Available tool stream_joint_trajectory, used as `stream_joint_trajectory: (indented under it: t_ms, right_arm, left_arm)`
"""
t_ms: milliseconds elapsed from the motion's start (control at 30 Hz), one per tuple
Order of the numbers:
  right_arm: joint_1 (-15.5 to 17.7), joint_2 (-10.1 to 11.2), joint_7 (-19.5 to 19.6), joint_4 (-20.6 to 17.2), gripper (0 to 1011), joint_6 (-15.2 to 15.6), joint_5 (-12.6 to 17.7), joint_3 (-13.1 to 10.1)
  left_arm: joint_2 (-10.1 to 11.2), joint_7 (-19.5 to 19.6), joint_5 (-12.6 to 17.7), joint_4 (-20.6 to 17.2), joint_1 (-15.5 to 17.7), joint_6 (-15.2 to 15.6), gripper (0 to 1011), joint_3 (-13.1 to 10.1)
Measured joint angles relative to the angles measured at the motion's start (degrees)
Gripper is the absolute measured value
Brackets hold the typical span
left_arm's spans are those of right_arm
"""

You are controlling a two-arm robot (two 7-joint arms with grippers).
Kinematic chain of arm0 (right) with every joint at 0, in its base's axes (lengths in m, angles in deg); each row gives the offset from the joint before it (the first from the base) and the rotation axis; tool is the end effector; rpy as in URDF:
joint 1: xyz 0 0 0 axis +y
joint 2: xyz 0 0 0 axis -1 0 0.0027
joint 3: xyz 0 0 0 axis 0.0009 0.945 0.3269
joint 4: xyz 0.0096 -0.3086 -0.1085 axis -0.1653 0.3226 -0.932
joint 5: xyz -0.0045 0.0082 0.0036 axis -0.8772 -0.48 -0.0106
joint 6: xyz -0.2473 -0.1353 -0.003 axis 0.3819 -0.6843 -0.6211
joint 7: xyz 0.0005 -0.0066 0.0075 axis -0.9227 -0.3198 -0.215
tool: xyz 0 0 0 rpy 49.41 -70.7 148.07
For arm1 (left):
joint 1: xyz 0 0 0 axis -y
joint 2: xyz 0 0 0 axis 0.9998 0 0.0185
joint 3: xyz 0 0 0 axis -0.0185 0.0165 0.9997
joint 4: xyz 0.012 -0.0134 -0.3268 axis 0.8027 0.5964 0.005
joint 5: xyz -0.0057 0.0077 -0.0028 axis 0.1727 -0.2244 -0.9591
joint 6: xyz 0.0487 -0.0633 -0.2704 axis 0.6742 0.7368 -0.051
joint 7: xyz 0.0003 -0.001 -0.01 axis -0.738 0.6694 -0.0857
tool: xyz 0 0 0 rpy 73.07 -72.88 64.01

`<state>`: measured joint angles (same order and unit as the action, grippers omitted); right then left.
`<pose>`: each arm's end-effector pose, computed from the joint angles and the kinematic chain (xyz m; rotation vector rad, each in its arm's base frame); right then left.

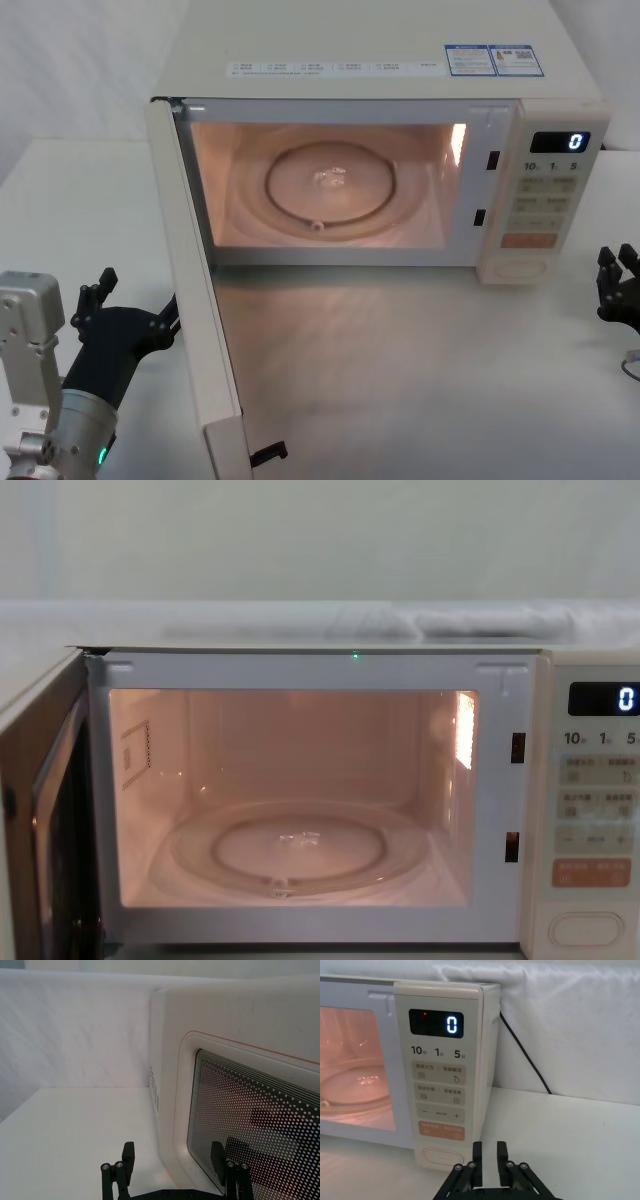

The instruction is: Press the button to open the microwave door with one hand; close the microwave door with the other hand.

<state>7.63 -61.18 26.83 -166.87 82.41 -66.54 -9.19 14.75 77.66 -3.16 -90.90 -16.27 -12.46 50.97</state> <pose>0.2574 -0.0440 -0.3009 -0.0657 -0.0217 -1.3796 0.2168 0.0492 -0.3198 -0.0381 0.0141 1.4459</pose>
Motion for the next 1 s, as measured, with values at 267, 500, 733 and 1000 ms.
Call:
stream_joint_trajectory:
  t_ms: [267,500,733,1000]
  right_arm:
    - [0.0,0.0,0.1,0.0,436,0.0,0.0,0.0]
    - [0.0,-0.1,0.1,0.1,656,0.0,0.0,0.0]
    - [0.0,-0.1,0.2,0.1,871,0.0,-0.1,0.0]
    - [0.0,-0.1,0.2,0.1,1002,0.0,-0.1,0.0]
  left_arm:
    - [0.0,0.0,0.0,0.0,0.0,0.0,1001,0.0]
    - [0.0,0.0,0.0,0.0,0.0,0.0,1001,0.0]
    - [0.0,0.0,0.0,0.0,0.0,0.0,1001,0.0]
    - [0.0,0.0,0.0,0.0,0.0,0.0,1001,0.0]
